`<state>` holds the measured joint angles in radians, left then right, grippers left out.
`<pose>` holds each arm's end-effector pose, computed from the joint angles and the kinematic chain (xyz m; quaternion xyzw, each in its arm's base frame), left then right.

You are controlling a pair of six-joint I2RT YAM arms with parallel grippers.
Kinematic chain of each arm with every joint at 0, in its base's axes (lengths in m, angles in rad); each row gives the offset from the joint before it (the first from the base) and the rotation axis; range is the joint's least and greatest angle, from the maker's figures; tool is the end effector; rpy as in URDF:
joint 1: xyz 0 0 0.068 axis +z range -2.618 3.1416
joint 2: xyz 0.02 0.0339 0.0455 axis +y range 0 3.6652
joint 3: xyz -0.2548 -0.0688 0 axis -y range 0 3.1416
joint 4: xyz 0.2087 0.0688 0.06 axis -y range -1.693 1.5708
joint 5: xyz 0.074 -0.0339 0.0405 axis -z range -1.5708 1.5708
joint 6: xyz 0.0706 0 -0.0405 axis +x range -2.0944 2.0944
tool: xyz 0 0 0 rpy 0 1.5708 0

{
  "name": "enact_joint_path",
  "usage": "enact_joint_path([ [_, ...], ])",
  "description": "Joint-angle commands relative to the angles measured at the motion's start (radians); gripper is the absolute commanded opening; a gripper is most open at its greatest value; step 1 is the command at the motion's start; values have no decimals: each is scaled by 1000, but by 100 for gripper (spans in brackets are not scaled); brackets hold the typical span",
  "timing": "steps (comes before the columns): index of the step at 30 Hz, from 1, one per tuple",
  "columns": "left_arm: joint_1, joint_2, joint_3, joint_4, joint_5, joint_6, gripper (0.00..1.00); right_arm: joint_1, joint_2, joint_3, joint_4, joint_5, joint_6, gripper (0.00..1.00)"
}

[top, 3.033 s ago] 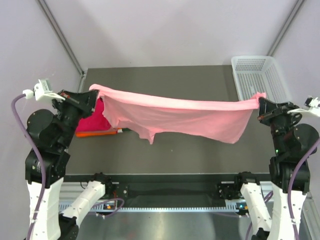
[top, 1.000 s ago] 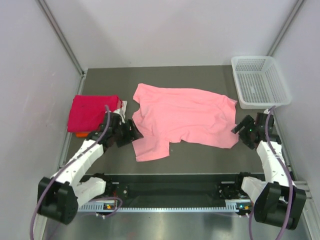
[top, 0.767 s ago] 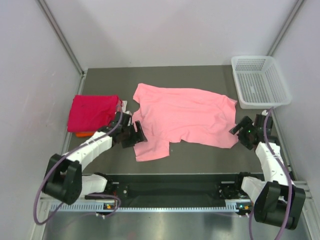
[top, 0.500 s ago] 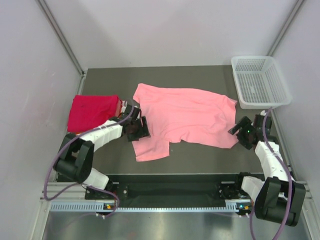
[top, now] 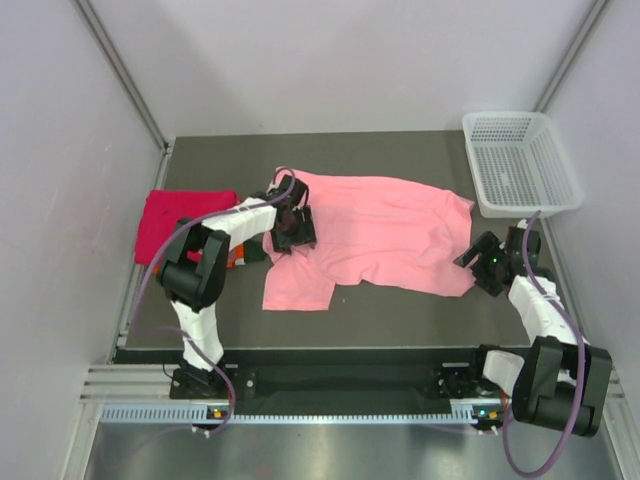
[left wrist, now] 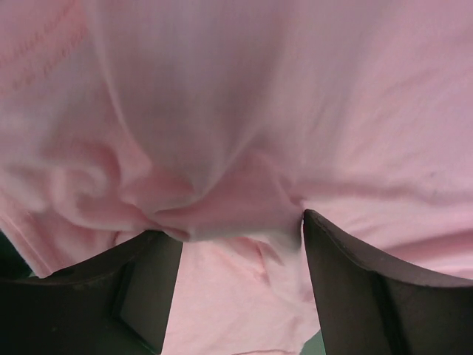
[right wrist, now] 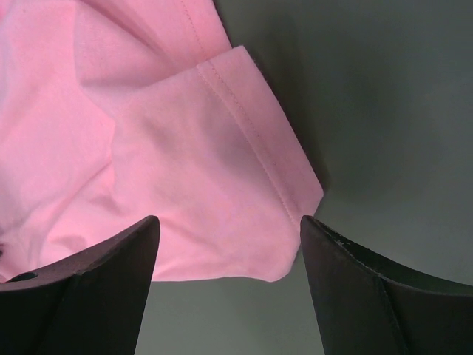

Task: Fold and stack the t-shirts
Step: Flatten the tshirt out

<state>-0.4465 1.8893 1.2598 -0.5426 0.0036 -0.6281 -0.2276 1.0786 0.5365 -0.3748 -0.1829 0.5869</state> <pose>0.3245 -0.1557 0.1479 -0.0885 0.9762 -0.1029 0.1692 0.1944 -0.0318 0.1679 0.3466 0.8776 0.1422 0.2992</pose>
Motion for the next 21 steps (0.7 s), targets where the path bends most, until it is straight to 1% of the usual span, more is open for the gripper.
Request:
enact_joint_path([
  [1,17,183,85,34,-69,1,71,-4,21,5,47,-12,7,77],
  [5,46,255,193,27,-48,-27,71,-4,21,11,40,-7,10,76],
  [7,45,283,288,-2,-57,-31,70,-4,17,14,37,-3,5,76],
  [9,45,256,299,-16,-68,-35,71,0,15,20,27,-4,1,77],
  [12,45,176,238,10,-71,-27,73,11,4,28,-4,5,-9,77],
  [13,45,109,216,18,-70,-24,75,16,-2,28,-15,10,-9,77],
  [15,45,35,150,26,-73,-12,76,34,-25,23,-27,31,2,77],
  [16,45,-35,130,24,-80,-10,77,42,-32,22,-42,39,7,77],
  [17,45,-71,89,17,-83,-7,79,50,-46,22,-53,62,13,77],
  [18,45,-143,67,13,-85,1,80,65,-51,25,-64,72,16,77],
  [20,45,-212,2,-3,-102,4,82,85,-71,28,-107,118,28,75],
  [21,45,-246,-22,-11,-105,5,83,108,-80,25,-119,129,31,70],
])
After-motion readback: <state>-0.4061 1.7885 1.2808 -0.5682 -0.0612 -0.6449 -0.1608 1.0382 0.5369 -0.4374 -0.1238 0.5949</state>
